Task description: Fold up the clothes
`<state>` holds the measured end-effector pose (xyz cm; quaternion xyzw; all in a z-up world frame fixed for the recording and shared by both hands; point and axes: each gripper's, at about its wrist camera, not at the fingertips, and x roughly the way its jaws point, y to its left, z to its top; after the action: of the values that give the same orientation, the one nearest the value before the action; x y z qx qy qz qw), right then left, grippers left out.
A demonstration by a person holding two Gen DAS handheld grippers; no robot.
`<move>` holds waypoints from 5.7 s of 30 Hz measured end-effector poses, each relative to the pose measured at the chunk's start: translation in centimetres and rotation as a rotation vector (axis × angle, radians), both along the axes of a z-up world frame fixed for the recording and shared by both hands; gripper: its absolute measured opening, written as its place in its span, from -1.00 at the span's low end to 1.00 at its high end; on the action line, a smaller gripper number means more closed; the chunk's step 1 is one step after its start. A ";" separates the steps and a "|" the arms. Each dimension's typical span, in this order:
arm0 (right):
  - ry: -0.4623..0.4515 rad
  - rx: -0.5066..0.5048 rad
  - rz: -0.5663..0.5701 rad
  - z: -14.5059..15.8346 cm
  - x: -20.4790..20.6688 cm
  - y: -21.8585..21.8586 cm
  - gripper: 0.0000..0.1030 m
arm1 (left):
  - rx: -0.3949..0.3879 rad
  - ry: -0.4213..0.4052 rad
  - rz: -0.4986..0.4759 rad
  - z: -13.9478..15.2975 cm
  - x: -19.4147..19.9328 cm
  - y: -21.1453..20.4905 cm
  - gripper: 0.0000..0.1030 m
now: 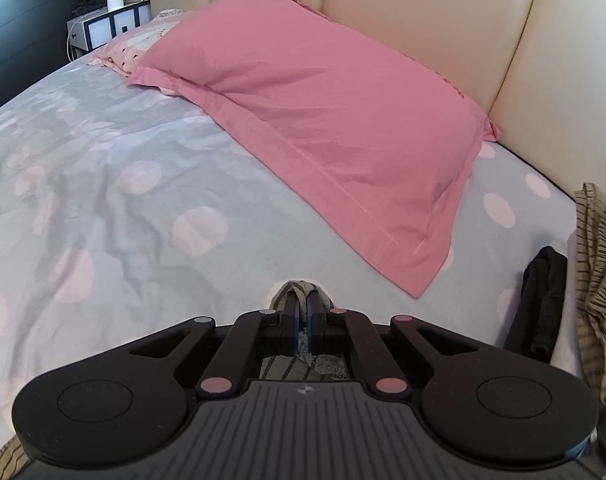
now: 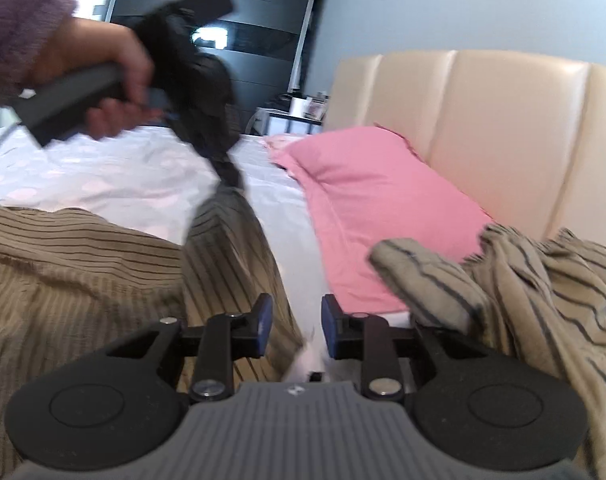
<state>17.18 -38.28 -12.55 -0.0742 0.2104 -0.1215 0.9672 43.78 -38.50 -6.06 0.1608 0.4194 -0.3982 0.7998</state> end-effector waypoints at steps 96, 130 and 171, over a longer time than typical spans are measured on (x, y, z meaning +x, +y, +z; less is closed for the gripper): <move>0.278 -0.043 0.450 -4.9 0.8 9.0 -0.93 | -0.091 0.017 0.257 -7.9 -1.9 17.0 -0.92; 0.568 -0.033 0.389 -1.1 -15.7 -0.6 -0.37 | 0.267 0.232 0.305 -8.6 -5.2 1.5 -0.35; 0.724 0.387 0.770 5.7 -17.7 17.1 -0.98 | -0.367 0.286 0.580 -3.1 -7.5 33.0 -0.97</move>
<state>-0.56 -21.16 -6.85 -0.0037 0.5051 0.3144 0.8037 36.24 -5.52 -9.14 -0.1680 0.4768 -0.2420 0.8282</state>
